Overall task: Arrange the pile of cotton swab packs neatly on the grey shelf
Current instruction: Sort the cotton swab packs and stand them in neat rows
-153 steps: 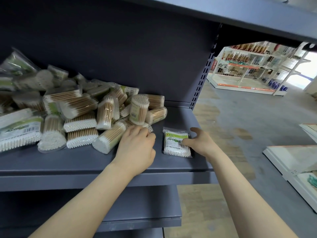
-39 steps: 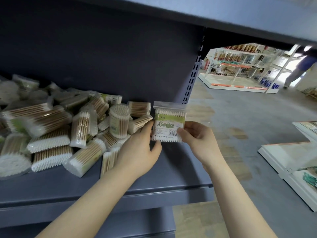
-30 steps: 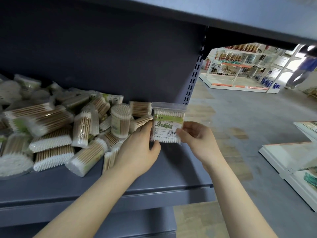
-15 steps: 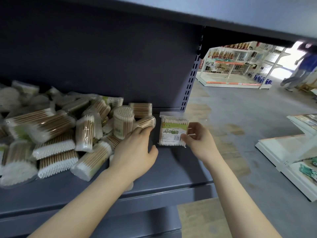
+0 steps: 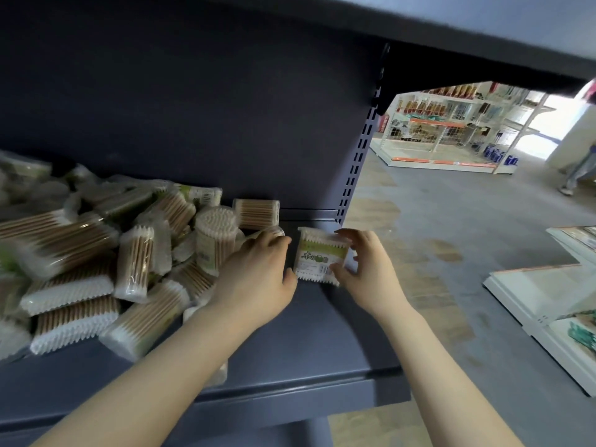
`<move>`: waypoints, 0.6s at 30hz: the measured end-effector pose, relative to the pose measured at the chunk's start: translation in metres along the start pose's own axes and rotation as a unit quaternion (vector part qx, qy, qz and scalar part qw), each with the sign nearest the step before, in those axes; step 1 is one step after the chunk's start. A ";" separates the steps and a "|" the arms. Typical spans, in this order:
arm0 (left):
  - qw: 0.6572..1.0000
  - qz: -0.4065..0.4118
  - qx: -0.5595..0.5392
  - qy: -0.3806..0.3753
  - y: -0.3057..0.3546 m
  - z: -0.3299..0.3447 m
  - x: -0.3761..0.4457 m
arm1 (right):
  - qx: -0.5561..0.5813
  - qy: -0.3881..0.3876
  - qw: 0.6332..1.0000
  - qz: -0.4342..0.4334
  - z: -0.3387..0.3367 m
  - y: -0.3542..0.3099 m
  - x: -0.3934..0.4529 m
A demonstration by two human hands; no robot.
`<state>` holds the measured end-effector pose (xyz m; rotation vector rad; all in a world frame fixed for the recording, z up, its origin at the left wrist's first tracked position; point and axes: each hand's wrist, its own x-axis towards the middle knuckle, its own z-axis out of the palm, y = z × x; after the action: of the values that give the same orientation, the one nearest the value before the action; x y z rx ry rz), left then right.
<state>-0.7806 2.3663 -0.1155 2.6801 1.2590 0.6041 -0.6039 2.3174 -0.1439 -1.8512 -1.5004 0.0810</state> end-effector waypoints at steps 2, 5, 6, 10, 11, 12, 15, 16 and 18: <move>1.000 -0.010 0.019 0.003 0.002 0.002 0.005 | -0.037 0.000 0.999 -0.038 -0.002 0.003 0.006; 0.999 -0.039 0.027 0.021 0.006 0.003 0.012 | -0.062 -0.001 0.997 -0.045 -0.001 0.006 0.016; 0.998 -0.049 0.029 0.024 0.007 0.003 0.015 | -0.068 0.001 0.997 -0.042 0.001 0.007 0.020; 0.997 -0.062 0.037 -0.013 0.007 0.011 0.030 | -0.092 -0.004 0.995 -0.046 0.006 0.012 0.036; 0.997 -0.063 0.040 -0.028 0.006 0.014 0.034 | -0.094 -0.008 0.994 -0.048 0.008 0.013 0.040; 0.996 -0.062 0.043 -0.043 0.005 0.017 0.037 | -0.095 -0.012 0.994 -0.052 0.009 0.015 0.043; 0.994 -0.059 0.058 -0.071 0.003 0.024 0.044 | -0.105 -0.020 0.993 -0.060 0.011 0.019 0.054; 0.993 -0.061 0.063 -0.076 0.003 0.026 0.047 | -0.112 -0.022 0.992 -0.062 0.011 0.020 0.057; 0.992 -0.071 0.070 -0.082 0.003 0.028 0.051 | -0.125 -0.023 0.990 -0.065 0.012 0.022 0.063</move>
<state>-0.7379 2.4052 -0.1249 2.6541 1.4794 0.2807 -0.5715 2.3775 -0.1411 -1.9498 -1.7251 -0.1339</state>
